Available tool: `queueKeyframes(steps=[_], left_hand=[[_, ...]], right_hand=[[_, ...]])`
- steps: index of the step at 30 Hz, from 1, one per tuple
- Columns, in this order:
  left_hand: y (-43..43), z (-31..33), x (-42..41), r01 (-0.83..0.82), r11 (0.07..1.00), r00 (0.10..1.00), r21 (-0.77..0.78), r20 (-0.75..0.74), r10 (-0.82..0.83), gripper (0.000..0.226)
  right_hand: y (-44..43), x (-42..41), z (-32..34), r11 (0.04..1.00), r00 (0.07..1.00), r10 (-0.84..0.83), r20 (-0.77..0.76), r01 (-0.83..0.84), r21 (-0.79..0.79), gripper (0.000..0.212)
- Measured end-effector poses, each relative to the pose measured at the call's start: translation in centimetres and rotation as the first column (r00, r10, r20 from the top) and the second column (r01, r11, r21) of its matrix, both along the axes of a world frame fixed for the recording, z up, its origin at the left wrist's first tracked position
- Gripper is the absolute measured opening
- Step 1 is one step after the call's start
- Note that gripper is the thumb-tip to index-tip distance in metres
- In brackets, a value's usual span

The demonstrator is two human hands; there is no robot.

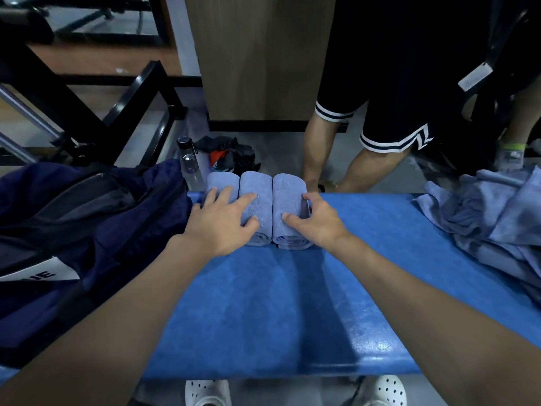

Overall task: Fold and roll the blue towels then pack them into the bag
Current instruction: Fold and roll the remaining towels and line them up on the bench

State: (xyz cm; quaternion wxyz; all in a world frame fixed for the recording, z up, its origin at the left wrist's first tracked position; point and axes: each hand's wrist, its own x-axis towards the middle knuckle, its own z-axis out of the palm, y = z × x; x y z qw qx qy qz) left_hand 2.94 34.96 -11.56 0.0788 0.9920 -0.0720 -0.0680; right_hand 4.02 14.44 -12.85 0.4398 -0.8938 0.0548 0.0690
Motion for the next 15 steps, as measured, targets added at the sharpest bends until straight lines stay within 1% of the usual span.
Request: queueKeyframes(steps=[3, 7, 9, 12, 15], left_hand=[[-0.1, 0.2, -0.1, -0.001, 1.000, 1.000, 0.006, 0.000, 0.001, 0.058], [-1.4, 1.3, -0.2, 0.017, 1.000, 0.998, 0.020, 0.066, -0.019, 0.057], [-3.0, 2.5, 0.0, 0.049, 0.999, 0.991, 0.000, 0.128, -0.049, 0.056], [-6.9, 4.7, 0.3, 0.123, 0.990, 0.967, -0.069, 0.234, -0.103, 0.051], [-12.2, 6.5, 0.3, 0.216, 0.968, 0.951, -0.129, 0.250, -0.179, 0.041]], right_hand=[[-0.1, -0.2, 0.2, 1.000, 1.000, 0.013, -0.011, -0.013, -0.006, 0.072], [-1.2, -0.8, 0.7, 0.991, 0.998, 0.060, -0.015, -0.062, -0.122, 0.073], [-2.4, -1.4, 1.2, 0.984, 0.999, 0.036, -0.009, -0.037, -0.173, 0.071], [-5.5, -2.8, 2.6, 0.969, 0.999, -0.014, 0.030, 0.021, -0.245, 0.060], [-10.4, -4.6, 4.4, 0.948, 0.995, -0.062, 0.084, 0.085, -0.307, 0.042]])
